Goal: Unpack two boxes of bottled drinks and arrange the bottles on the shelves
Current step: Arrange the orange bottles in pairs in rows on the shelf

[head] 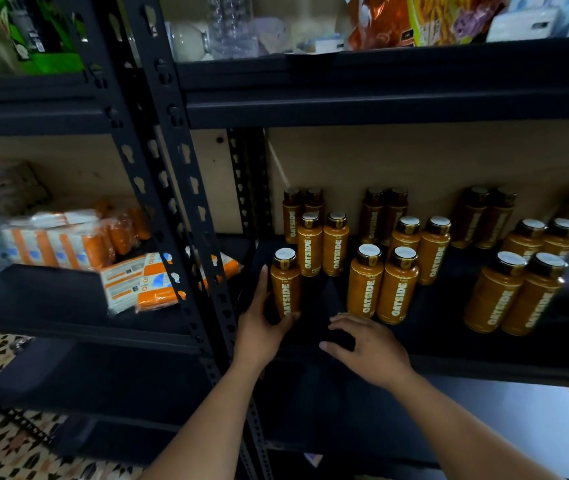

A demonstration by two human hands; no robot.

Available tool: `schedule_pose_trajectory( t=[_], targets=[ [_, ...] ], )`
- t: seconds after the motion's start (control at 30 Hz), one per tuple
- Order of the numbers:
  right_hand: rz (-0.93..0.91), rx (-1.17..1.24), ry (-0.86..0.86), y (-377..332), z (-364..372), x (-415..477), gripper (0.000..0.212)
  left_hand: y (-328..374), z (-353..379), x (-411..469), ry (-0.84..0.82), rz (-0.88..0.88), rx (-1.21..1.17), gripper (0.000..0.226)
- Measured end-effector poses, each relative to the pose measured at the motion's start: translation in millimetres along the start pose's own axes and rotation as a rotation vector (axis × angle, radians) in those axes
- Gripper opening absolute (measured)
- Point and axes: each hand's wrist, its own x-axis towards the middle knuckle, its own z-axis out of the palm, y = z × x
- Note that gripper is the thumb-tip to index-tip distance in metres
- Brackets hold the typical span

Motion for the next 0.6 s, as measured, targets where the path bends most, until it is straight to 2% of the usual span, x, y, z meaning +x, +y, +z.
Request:
schedule_pose_trajectory(
  t=[0.07,0.13,0.2,0.27,0.33,0.37,0.43,0.53,0.6],
  targets=[
    [-0.022,0.024,-0.001,-1,-1,-1,0.052,4,-3,-5,0.014,-0.001,-0.040,0.115],
    [-0.047,0.074,0.016,-8,-7,-6,0.048,11,-8,-13,0.053,0.049,-0.049,0.108],
    [-0.089,0.116,0.047,-22,-18,-10,0.047,22,-15,-18,0.157,0.176,-0.001,0.090],
    [-0.155,0.118,0.097,-42,-40,-10,0.049,42,-28,-14,0.294,0.389,0.053,0.063],
    [-0.196,0.113,0.163,-66,-71,-3,0.045,69,-42,2,0.349,0.535,0.091,0.043],
    [-0.206,0.116,0.195,-77,-87,2,0.041,84,-50,13,0.329,0.552,0.098,0.037],
    [-0.202,0.111,0.214,-96,-122,17,0.037,113,-63,36,0.178,0.497,0.109,0.033],
    [-0.131,0.073,0.102,-110,-171,45,0.041,144,-73,72,-0.162,0.368,0.164,0.039],
    [-0.110,0.008,0.036,-111,-192,62,0.046,158,-76,93,-0.280,0.310,0.219,0.043]
  ],
)
